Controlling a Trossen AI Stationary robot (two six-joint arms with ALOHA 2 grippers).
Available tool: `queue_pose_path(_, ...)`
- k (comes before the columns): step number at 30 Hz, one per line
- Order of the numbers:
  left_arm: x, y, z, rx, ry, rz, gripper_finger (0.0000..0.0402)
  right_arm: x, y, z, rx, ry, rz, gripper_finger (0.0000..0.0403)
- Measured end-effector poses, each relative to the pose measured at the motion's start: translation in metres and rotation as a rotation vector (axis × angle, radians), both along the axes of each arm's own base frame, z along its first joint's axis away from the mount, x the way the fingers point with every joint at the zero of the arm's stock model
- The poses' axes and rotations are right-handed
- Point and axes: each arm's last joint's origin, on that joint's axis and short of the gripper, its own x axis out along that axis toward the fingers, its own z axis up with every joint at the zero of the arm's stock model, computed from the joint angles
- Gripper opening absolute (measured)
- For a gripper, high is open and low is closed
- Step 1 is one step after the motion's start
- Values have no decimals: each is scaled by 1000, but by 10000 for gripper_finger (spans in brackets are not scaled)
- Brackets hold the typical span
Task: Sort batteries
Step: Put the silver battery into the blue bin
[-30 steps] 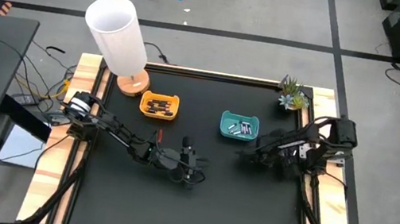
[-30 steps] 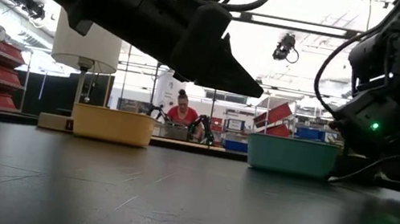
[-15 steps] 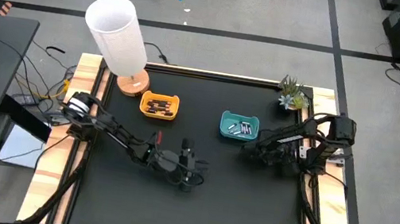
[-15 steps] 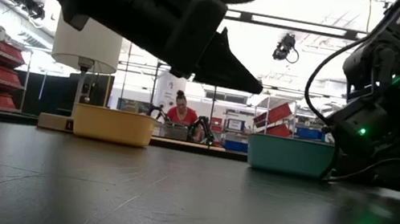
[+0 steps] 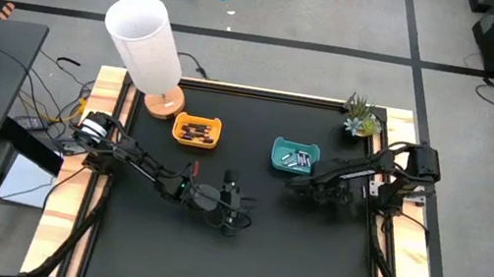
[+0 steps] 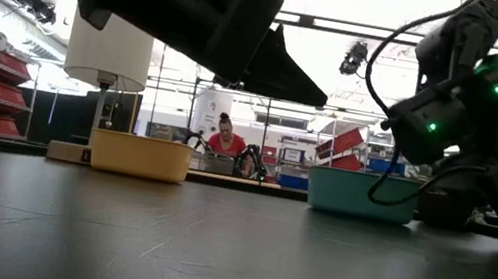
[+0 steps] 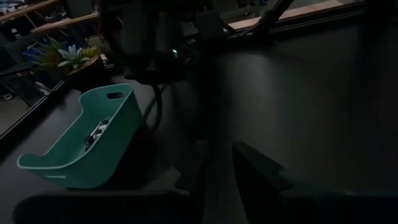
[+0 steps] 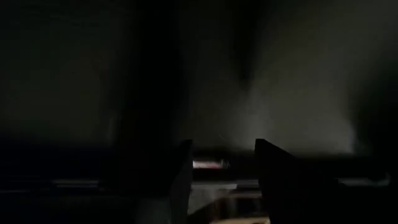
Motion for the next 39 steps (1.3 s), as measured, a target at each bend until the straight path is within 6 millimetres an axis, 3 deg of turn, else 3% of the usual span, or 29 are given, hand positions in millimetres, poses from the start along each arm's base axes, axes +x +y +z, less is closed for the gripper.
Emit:
queue_pose_path(5, 0, -1, 0, 1, 5, -2, 90, -7, -10, 9, -53, 94, -132, 208)
queue_pose_path(11, -1, -2, -1, 4, 11, -6, 90, -8, -22, 9, -64, 89, -208, 287)
queue_pose_path(15, -1, -2, -2, 8, 25, -7, 90, -10, -29, 8, -46, 88, -227, 317)
queue_pose_path(27, -1, -2, -2, 9, 28, -7, 90, -8, -33, -1, -8, 22, -212, 297)
queue_pose_path(33, -2, -2, -3, 11, 32, -7, 90, -2, -21, 2, 30, 15, -125, 279)
queue_pose_path(39, -1, -1, -3, 12, 32, -3, 90, 15, 7, 16, 84, -27, -142, 259)
